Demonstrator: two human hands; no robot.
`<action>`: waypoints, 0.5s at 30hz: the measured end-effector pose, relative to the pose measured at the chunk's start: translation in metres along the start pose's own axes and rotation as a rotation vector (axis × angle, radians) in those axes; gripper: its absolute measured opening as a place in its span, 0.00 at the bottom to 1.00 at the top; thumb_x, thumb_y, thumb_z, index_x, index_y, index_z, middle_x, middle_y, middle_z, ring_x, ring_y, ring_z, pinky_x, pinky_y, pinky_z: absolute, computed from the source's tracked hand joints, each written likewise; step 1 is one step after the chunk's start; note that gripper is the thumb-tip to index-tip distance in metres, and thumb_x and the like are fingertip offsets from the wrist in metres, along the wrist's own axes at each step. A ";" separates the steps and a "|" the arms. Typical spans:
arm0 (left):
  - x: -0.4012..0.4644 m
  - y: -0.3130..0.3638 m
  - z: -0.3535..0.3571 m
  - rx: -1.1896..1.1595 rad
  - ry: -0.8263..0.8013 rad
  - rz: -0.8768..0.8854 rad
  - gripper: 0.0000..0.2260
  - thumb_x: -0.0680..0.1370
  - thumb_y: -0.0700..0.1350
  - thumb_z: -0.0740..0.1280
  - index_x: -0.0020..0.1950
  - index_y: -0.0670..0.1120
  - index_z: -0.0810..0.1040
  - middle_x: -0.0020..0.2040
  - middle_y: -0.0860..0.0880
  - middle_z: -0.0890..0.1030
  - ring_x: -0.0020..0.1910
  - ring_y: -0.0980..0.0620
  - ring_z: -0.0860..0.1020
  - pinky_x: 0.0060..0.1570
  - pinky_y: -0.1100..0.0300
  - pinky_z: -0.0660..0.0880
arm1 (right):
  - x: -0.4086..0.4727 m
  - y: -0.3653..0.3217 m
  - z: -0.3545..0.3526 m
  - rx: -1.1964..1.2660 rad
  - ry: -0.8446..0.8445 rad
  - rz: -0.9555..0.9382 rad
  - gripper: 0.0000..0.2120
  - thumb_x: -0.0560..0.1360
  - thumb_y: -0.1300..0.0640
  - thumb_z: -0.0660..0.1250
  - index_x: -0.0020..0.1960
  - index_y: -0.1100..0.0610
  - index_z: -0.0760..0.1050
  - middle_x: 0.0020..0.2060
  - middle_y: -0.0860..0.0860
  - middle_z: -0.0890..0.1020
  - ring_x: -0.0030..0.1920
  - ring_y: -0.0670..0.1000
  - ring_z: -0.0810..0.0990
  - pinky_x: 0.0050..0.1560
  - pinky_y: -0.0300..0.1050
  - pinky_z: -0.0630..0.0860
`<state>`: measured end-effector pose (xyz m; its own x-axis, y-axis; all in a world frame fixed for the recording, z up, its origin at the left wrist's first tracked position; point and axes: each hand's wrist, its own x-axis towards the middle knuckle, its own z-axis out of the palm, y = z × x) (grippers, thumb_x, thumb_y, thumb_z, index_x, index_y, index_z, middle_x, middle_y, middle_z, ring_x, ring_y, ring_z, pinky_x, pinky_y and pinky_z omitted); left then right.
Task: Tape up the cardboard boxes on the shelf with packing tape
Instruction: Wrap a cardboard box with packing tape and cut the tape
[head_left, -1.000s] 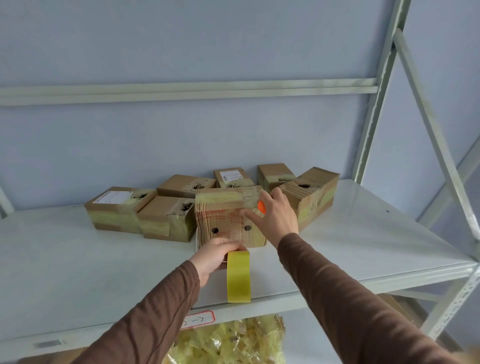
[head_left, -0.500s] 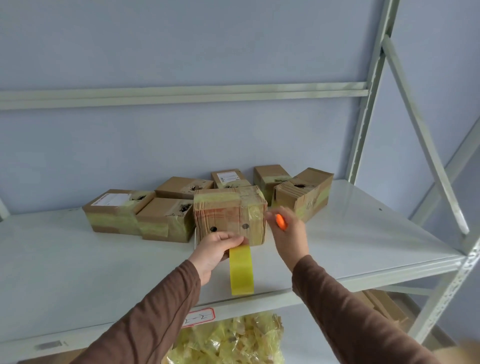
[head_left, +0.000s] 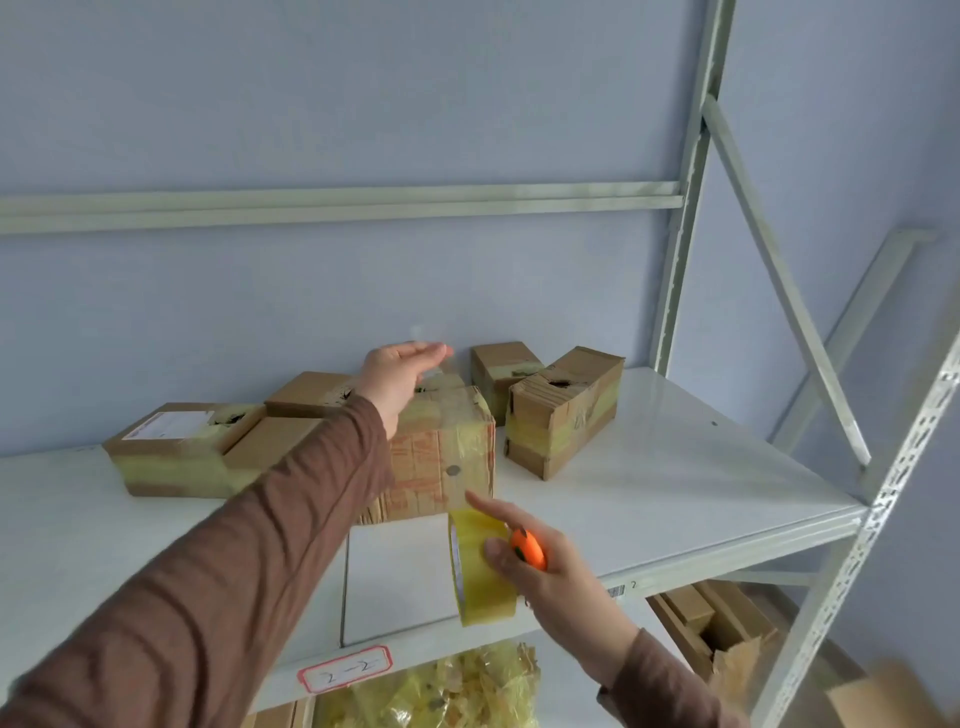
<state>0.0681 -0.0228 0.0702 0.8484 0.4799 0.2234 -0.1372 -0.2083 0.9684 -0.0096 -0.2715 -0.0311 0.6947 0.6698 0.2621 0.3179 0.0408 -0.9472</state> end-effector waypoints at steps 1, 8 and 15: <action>0.012 0.003 -0.003 0.027 -0.033 -0.015 0.03 0.78 0.48 0.74 0.48 0.51 0.87 0.48 0.58 0.86 0.35 0.66 0.75 0.42 0.64 0.71 | 0.000 0.001 0.003 -0.005 0.003 0.029 0.15 0.79 0.41 0.67 0.66 0.34 0.77 0.43 0.45 0.78 0.40 0.45 0.71 0.46 0.37 0.72; 0.069 -0.018 0.003 0.289 -0.171 -0.063 0.20 0.73 0.51 0.78 0.61 0.42 0.85 0.65 0.49 0.81 0.64 0.52 0.77 0.65 0.61 0.68 | 0.028 0.007 0.001 -0.063 0.202 0.056 0.08 0.82 0.50 0.67 0.57 0.39 0.82 0.37 0.44 0.79 0.37 0.41 0.73 0.42 0.34 0.72; 0.094 -0.059 0.006 0.585 -0.198 -0.119 0.22 0.72 0.59 0.77 0.60 0.47 0.86 0.69 0.47 0.80 0.61 0.52 0.77 0.58 0.62 0.68 | 0.044 0.018 -0.002 -0.051 0.207 0.126 0.08 0.82 0.54 0.67 0.55 0.43 0.83 0.32 0.39 0.76 0.34 0.41 0.70 0.38 0.34 0.68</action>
<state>0.1594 0.0293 0.0330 0.9270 0.3731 0.0390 0.2188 -0.6224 0.7515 0.0278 -0.2430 -0.0363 0.8465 0.5011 0.1798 0.2490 -0.0740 -0.9657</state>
